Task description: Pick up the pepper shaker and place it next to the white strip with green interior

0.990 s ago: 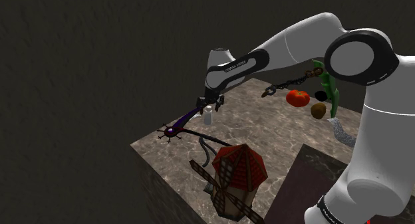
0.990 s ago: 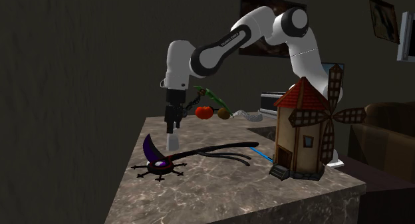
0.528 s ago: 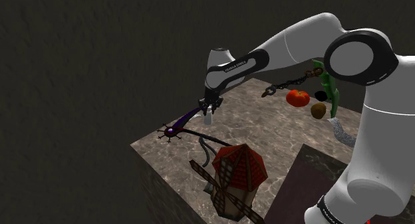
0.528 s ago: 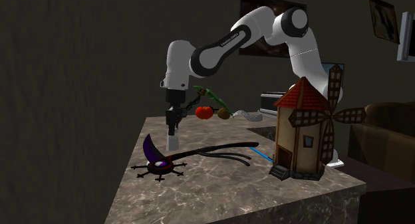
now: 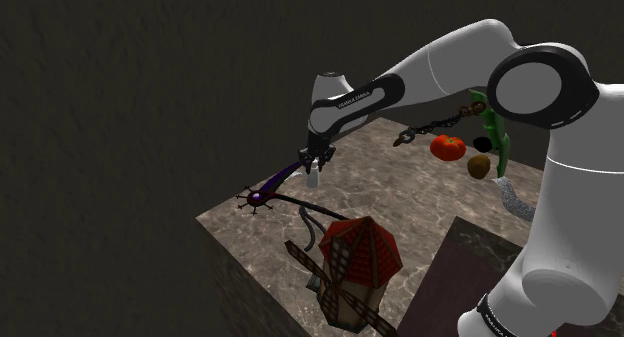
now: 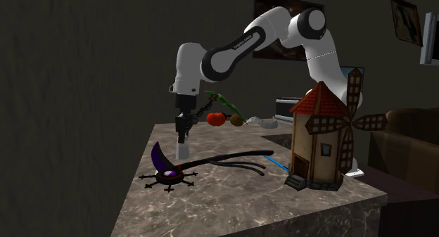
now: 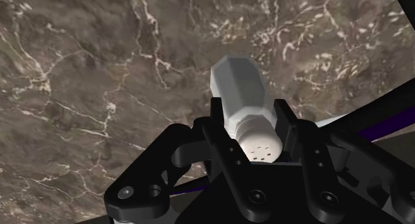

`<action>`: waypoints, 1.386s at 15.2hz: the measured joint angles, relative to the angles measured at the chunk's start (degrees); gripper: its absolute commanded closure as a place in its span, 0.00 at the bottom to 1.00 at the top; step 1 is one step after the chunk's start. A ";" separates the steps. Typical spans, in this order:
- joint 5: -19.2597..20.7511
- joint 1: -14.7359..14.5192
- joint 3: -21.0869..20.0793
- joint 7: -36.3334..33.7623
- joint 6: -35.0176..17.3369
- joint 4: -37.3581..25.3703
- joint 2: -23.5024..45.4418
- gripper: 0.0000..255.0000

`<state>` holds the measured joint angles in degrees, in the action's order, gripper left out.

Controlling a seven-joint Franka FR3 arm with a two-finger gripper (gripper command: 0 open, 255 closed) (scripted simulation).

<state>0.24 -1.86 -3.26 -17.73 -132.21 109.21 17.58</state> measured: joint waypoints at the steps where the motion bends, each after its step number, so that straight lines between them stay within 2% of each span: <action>1: -0.01 -0.02 -0.02 -0.02 0.33 -0.10 -0.21 1.00; 21: -0.35 0.05 -0.16 0.02 13.79 -7.97 -5.82 1.00</action>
<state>-0.12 -1.80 -3.41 -17.71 -118.42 101.24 11.75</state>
